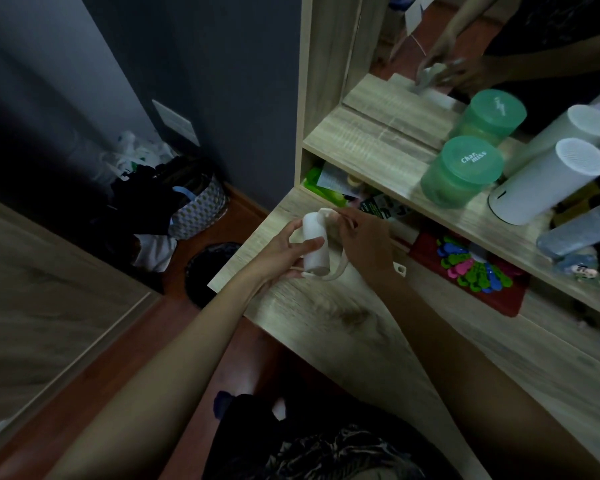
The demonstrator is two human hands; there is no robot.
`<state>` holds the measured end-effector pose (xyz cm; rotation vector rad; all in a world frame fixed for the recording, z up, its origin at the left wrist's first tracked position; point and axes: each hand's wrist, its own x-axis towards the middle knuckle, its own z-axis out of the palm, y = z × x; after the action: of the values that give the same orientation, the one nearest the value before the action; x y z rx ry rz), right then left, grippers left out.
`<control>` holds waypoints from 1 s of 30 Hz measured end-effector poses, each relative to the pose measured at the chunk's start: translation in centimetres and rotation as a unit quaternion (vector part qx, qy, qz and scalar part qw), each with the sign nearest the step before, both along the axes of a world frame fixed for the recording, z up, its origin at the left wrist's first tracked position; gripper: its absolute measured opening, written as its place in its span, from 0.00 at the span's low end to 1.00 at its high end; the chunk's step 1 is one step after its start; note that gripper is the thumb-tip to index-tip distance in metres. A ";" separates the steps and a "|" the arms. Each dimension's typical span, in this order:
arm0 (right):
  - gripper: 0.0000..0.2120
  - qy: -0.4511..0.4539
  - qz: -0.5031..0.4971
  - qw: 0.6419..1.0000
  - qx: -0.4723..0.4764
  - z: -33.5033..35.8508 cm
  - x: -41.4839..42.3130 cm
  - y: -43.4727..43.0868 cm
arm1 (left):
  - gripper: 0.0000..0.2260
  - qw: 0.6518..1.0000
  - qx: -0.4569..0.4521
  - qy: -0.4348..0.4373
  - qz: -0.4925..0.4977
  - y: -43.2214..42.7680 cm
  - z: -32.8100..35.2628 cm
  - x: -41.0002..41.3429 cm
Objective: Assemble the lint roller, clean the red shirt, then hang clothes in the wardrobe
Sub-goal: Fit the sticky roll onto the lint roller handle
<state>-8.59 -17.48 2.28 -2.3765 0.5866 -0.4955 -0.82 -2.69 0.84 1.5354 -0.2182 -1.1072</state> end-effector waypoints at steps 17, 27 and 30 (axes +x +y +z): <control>0.12 0.004 0.015 1.000 -0.009 0.5 -0.5 0.1 | 0.25 0.999 -0.009 0.038 0.003 0.4 0.1 0.1; 0.12 0.017 0.026 0.999 -0.006 0.0 0.0 0.3 | 0.26 0.995 -0.003 0.094 -0.011 0.5 -0.4 0.3; 0.12 0.017 0.033 0.999 -0.020 0.0 0.6 0.3 | 0.22 0.993 -0.014 0.117 0.002 0.9 0.0 0.3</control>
<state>-8.03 -17.19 2.24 -2.4381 0.5165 -0.4436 -0.52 -1.84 0.84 1.3661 -0.0702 -1.2653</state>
